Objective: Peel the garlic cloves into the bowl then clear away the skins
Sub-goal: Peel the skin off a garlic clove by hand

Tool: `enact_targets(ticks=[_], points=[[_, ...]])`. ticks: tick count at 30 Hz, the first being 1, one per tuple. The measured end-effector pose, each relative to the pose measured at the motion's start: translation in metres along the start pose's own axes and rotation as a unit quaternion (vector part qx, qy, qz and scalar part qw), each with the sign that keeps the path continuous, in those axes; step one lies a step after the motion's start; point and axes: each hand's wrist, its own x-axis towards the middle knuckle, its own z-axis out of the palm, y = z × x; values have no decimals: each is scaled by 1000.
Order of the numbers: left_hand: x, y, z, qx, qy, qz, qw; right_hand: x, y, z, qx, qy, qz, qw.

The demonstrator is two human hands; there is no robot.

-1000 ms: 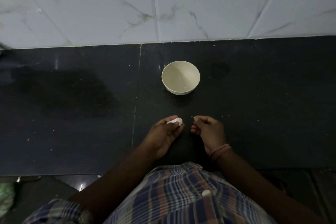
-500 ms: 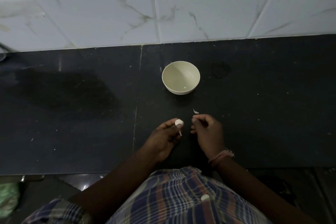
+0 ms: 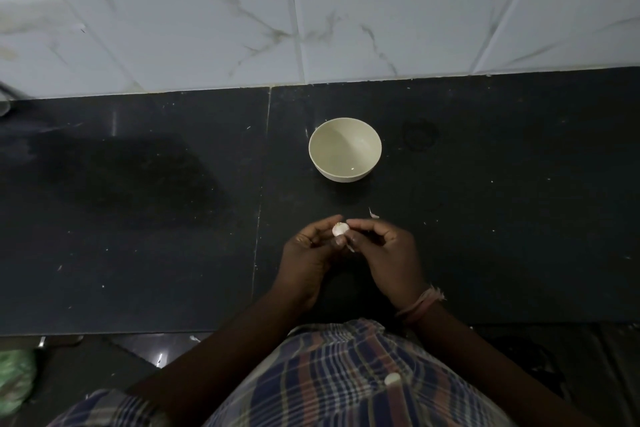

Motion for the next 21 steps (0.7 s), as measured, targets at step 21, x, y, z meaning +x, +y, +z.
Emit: enact_targets(ticks=[21], points=[[2, 12, 0, 40, 2, 22, 999, 15, -18, -1, -51, -57, 16, 997]])
